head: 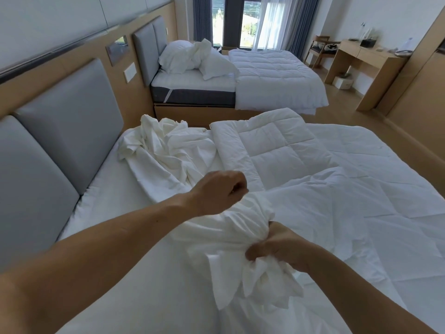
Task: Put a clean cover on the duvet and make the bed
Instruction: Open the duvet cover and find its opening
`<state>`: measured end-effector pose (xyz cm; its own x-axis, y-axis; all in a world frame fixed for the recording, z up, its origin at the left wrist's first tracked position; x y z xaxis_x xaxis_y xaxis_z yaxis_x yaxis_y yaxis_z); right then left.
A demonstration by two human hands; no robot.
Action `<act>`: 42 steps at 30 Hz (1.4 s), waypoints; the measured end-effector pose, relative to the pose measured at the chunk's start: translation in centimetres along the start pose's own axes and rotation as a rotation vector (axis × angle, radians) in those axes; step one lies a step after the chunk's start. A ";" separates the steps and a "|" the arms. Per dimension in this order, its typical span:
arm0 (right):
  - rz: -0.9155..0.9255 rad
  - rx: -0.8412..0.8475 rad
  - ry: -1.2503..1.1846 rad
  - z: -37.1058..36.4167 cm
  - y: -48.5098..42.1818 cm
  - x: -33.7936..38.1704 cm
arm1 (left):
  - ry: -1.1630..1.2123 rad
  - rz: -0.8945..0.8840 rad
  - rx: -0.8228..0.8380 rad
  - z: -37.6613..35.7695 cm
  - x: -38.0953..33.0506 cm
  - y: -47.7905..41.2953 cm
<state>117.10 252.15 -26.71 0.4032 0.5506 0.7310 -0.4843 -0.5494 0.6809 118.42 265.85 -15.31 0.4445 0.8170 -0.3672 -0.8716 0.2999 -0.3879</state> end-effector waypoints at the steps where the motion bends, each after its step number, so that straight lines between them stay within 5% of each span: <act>1: 0.007 -0.025 -0.029 0.0 -0.1 0.0 | 0.002 -0.010 -0.037 0.5 -0.3 -0.3; 17: 0.063 -0.018 -0.216 1.0 -0.6 0.7 | 0.258 0.148 0.437 -6.0 1.1 3.5; 20: 0.087 -0.005 -0.253 0.9 -0.2 1.0 | 0.142 0.019 0.368 -5.2 0.3 2.9; 24: 0.076 0.003 -0.253 0.8 0.0 1.5 | -0.082 -0.291 0.073 -2.9 -1.5 1.3; 29: 0.042 -0.119 -0.210 1.8 -0.2 0.9 | -0.082 -0.421 0.013 -3.5 -2.4 2.1; 32: 0.039 -0.135 -0.240 2.0 0.1 0.7 | 0.016 -0.249 -0.110 -2.7 -0.6 3.1; 36: 0.008 -0.153 -0.207 2.0 0.1 0.4 | 0.144 0.201 -0.229 -1.5 2.9 4.8; 38: 0.003 -0.150 -0.177 1.7 0.1 0.4 | 0.307 0.445 -0.105 -2.3 3.8 6.0; 42: 0.024 -0.155 -0.186 1.4 0.0 1.1 | 0.490 0.736 0.442 -5.7 1.4 9.7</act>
<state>118.66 251.85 -25.83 0.5195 0.4050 0.7524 -0.6033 -0.4497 0.6586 111.72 267.11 -24.37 -0.2895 0.6094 -0.7381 -0.9194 0.0373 0.3915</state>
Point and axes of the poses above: each hand's wrist, its own y-axis away from the middle knuckle, its own z-axis out of the back of the hand, x = y × z, the point moved 9 cm from there along -y, towards the middle knuckle, and after that the axes turned 11 degrees about -z, right-handed, at the moved point
